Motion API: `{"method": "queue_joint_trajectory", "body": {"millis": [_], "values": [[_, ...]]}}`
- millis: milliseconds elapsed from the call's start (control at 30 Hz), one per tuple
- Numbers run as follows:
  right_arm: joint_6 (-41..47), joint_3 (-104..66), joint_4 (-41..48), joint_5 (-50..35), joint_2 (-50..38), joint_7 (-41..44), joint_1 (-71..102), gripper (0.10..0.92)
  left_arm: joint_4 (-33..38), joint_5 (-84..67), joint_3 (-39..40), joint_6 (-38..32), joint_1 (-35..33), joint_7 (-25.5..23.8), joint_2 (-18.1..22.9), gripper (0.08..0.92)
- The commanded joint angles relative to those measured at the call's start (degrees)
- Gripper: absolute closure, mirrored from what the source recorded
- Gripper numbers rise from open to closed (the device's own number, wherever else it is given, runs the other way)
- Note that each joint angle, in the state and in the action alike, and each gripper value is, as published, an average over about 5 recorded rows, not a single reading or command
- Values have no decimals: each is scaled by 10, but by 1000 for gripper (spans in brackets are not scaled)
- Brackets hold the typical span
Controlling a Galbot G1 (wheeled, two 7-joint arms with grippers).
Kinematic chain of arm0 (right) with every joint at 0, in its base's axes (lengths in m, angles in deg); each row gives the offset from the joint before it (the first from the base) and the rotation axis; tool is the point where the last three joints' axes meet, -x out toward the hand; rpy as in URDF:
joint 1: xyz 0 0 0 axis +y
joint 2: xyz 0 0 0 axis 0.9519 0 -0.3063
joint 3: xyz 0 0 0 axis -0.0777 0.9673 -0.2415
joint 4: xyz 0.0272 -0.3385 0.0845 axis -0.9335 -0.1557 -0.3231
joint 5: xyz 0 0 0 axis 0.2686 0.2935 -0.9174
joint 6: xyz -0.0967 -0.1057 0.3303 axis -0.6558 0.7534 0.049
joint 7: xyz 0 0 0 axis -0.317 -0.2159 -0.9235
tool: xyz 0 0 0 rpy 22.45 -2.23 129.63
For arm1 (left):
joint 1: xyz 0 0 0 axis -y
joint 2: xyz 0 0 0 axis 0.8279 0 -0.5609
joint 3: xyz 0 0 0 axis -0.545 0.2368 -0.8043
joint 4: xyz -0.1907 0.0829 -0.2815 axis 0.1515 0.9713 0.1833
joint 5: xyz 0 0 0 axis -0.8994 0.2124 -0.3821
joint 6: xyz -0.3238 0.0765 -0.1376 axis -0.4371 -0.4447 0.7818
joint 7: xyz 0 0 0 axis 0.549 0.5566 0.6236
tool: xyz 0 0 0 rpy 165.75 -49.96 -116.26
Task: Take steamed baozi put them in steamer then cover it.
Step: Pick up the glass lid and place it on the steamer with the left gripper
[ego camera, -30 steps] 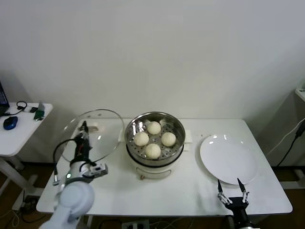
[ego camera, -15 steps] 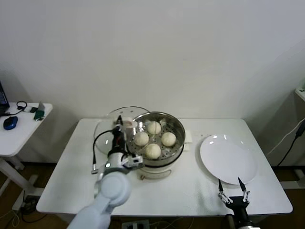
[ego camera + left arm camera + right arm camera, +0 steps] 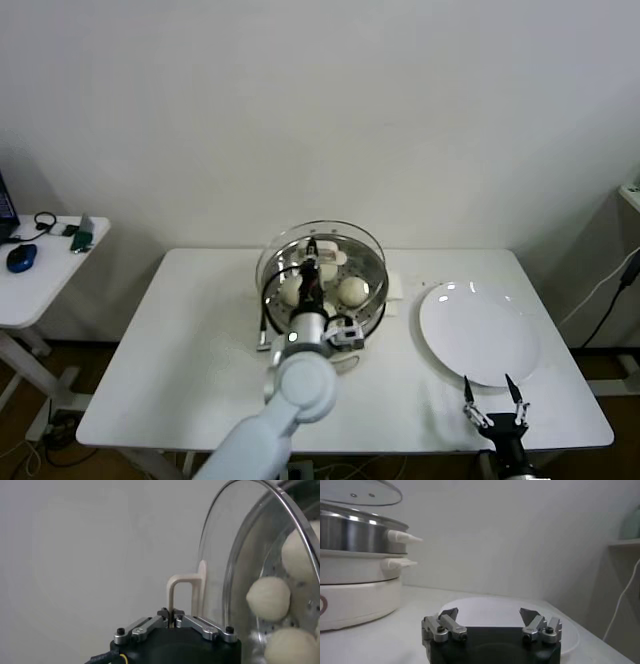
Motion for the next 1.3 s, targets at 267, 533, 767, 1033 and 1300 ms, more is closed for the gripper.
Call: {"method": "queue_joint_trajectory", "body": {"millis": [267,533,767,1033,1300], "values": [[-9,-3,7,-4,-1,-2,3,203,-84,27,18,27,14,20,55,867],[-12,-6,9,-5,-3,-2,2,203,-92,56,0,23,-4,27,51,867],[-15,-5,11,-4,-2,-2,2,202,-97,64,-4,22,-7,28,54,867],[-18,-4,14,-4,0,-2,2,202,-96,77,-7,20,-14,26,56,867],[-19,-3,15,-3,1,-2,1,202,-105,76,-9,17,-16,30,59,867]]}}
